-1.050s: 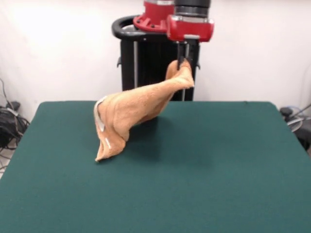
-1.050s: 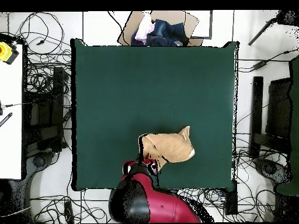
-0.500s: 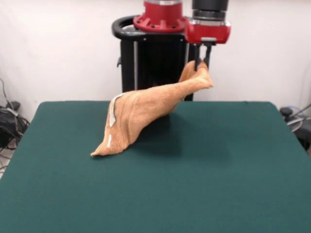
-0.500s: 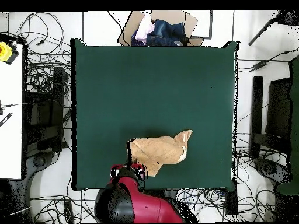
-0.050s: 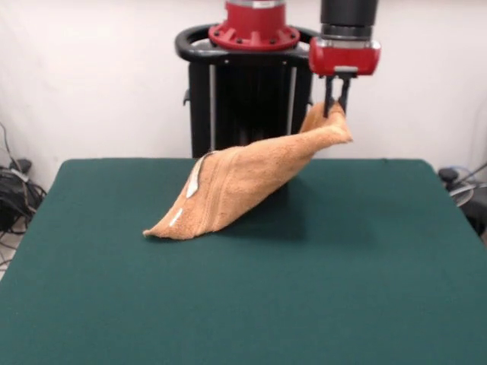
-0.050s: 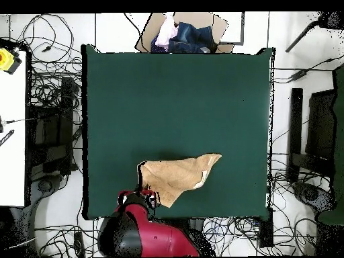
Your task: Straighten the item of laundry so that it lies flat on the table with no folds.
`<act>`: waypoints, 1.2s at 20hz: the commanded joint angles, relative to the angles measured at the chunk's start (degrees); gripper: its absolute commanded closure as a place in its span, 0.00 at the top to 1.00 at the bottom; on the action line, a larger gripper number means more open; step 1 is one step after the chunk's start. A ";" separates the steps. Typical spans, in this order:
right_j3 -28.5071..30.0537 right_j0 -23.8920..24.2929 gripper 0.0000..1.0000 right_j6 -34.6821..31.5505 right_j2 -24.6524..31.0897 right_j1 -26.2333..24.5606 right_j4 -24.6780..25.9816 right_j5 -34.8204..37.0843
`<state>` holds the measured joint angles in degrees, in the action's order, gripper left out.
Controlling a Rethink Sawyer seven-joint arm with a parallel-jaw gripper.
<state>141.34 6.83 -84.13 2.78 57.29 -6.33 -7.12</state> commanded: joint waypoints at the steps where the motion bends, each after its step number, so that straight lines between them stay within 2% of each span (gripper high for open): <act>1: -1.84 -3.35 0.00 -18.44 -0.43 -4.68 -5.33 -4.95; 6: -4.90 -4.76 0.00 -19.80 0.25 -8.90 -6.94 -8.29; 15: -8.43 -7.31 0.00 -21.01 0.27 -13.37 -10.64 -11.48; 24: -10.43 -8.90 0.00 -21.01 0.16 -15.84 -13.95 -13.21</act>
<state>136.95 -0.80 -87.08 2.76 44.73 -14.62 -16.74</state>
